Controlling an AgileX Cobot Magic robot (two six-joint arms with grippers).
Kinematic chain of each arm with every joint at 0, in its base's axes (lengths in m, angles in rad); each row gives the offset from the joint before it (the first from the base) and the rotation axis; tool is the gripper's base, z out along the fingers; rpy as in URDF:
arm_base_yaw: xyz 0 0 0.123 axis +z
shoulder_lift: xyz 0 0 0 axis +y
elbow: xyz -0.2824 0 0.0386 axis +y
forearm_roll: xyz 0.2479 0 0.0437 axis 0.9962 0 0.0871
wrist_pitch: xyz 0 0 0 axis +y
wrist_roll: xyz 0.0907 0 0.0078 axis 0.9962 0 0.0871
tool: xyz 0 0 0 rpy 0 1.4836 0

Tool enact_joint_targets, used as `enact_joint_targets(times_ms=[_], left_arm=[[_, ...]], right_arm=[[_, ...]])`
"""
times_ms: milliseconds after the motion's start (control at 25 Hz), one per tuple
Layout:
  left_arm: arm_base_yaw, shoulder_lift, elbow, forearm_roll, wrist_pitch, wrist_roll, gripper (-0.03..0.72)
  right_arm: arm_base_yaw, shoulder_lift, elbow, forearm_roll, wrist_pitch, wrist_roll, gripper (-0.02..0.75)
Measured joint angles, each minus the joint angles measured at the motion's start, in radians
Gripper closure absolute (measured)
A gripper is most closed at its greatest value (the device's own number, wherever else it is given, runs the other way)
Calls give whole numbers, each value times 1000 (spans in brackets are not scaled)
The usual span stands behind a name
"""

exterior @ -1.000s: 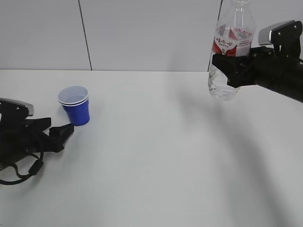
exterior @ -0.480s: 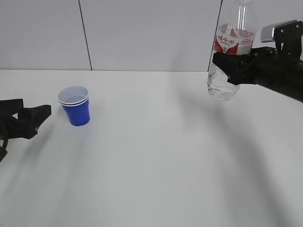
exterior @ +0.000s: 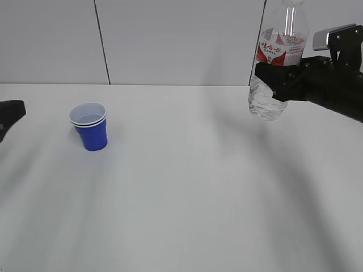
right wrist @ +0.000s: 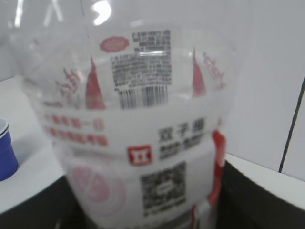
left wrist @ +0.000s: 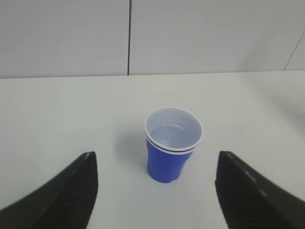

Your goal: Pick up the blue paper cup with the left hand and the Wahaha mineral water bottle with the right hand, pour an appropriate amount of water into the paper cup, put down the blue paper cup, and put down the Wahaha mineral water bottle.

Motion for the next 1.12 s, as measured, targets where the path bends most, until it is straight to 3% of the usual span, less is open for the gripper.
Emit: enact_joint_targets(times_ms=[280, 560, 680, 960, 1120], left_arm=[[0, -301, -13, 10, 367, -74, 152], [0, -566, -125, 51, 832, -74, 163], [0, -648, -147, 40, 977, 18, 188], [-2, -825, -151, -125, 1211, 301, 209], [-17, -920, -151, -163, 1270, 347, 210]], right_arm=[[0, 0, 0, 0, 0, 0, 337], [0, 0, 0, 0, 0, 0, 337], [0, 0, 0, 0, 0, 0, 337], [0, 0, 0, 0, 0, 0, 337], [0, 0, 0, 0, 0, 2, 337]])
